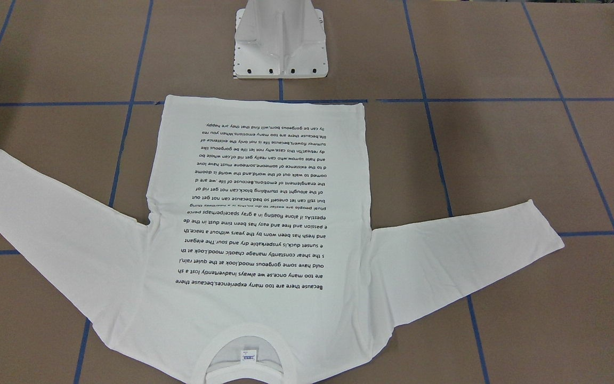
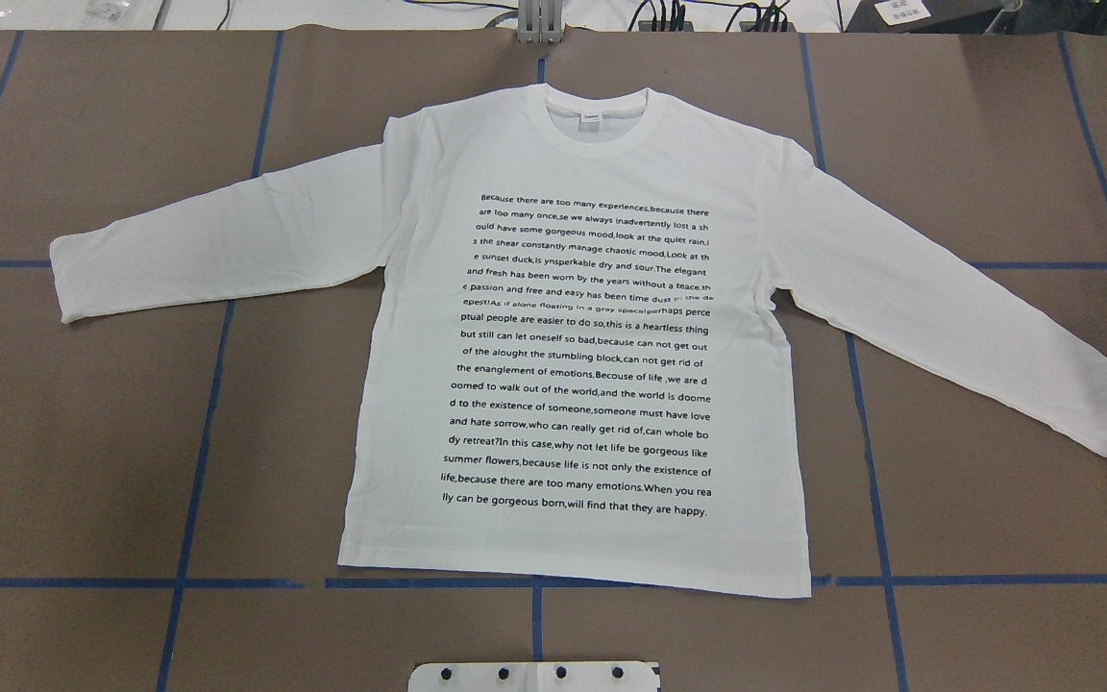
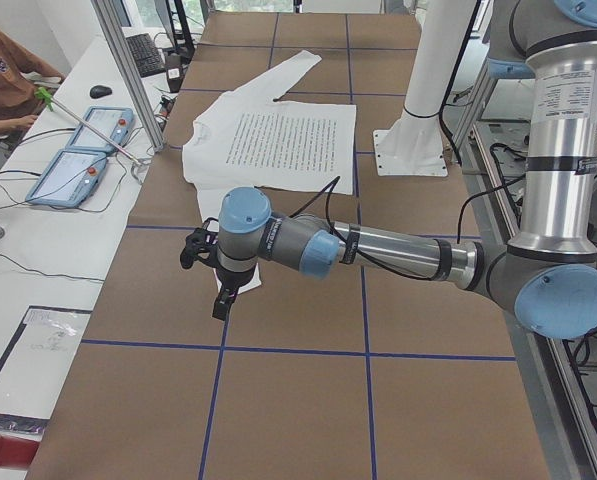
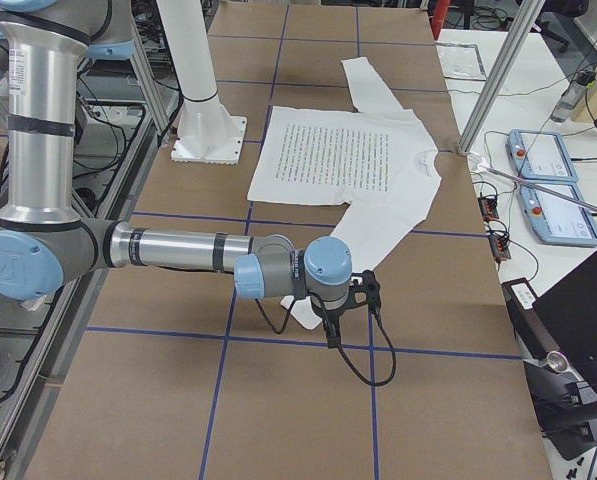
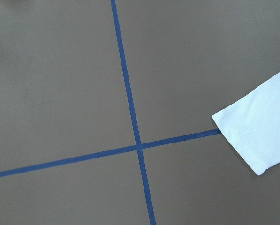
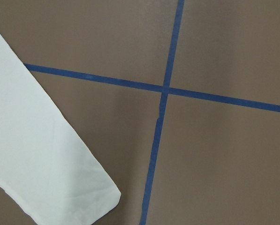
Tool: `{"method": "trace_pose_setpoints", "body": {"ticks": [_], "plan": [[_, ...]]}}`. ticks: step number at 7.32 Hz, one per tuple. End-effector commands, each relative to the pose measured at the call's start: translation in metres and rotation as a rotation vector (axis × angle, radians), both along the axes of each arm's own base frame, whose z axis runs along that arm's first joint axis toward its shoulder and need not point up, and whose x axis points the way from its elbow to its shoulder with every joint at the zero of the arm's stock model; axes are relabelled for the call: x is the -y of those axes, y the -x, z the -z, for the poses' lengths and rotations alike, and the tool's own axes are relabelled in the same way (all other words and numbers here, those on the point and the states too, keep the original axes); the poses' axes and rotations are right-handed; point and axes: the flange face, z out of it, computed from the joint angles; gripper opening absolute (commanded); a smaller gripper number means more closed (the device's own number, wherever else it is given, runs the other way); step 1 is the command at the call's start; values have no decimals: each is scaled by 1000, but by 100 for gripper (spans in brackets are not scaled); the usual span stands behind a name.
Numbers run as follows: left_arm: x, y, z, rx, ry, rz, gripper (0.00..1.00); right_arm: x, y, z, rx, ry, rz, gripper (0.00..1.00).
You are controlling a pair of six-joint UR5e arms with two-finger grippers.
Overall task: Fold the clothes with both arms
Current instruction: 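Move the right gripper to the cuff of the sleeve nearest it and grasp it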
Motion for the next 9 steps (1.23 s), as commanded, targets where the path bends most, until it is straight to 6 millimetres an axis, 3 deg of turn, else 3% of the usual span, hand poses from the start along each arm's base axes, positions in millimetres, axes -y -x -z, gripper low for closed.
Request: {"method": "trace_pose_setpoints", "body": {"ticks": [1,2,4,6,9], "plan": [[4,-1,3,-2,-47,-1,100,3,68,-6,-4,4,-18,100],[4,-1,3,-1,-48,1,100,-4,86,-20,-10,-16,-40,100],[0,-2,-4,-1,-35,-3,100,-20,103,-54,6,-53,-44,100],[0,-2,-4,-1,-37,-5,100,-29,139,-54,22,8,-34,100],[0,-2,-6,-2,-34,-5,100,-36,147,-57,22,31,-26,99]]}}
